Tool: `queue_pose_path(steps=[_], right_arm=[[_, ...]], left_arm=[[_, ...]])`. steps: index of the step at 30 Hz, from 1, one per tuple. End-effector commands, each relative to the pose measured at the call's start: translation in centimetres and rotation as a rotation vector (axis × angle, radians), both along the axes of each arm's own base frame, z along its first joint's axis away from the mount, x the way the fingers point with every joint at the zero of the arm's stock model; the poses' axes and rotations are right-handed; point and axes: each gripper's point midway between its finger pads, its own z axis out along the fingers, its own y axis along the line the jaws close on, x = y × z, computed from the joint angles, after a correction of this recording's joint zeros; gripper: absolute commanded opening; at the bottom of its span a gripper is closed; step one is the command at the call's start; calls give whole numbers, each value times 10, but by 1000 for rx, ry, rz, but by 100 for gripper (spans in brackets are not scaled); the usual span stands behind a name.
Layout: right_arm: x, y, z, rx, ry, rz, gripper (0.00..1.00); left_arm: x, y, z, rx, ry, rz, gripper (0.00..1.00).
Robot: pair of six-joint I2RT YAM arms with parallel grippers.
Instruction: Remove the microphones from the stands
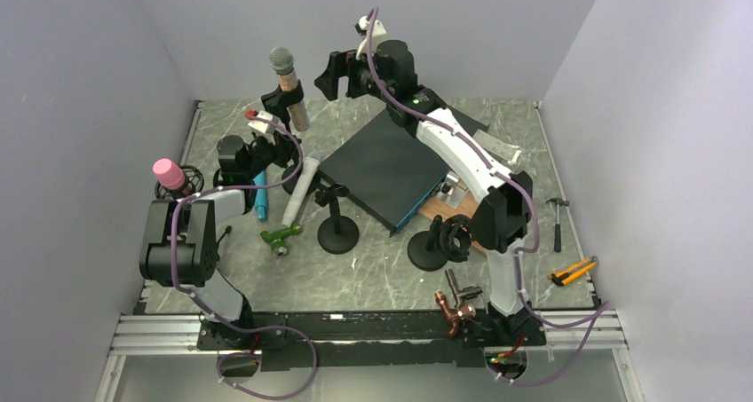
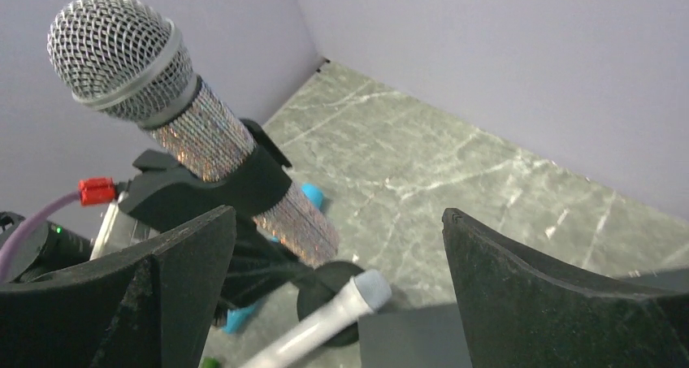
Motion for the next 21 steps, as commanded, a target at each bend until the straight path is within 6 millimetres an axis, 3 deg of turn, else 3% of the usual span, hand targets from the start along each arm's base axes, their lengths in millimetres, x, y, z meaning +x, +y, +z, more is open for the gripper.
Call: queue_pose_path(steps=[1, 5, 10, 12, 21], right_arm=[[5, 24, 54, 116, -157, 37, 100], [7, 45, 67, 144, -221, 82, 100], [-12, 68, 77, 145, -329, 162, 100], [-18, 71, 75, 156, -326, 174, 100], [-49, 75, 79, 130, -343, 208, 100]], left_arm=[[-23, -17, 27, -54, 3, -88, 16], [-29, -14, 29, -44, 20, -74, 26], [-36, -11, 27, -40, 45, -64, 37], [-38, -9, 23, -34, 58, -59, 46], [-40, 0, 14, -62, 127, 10, 51]])
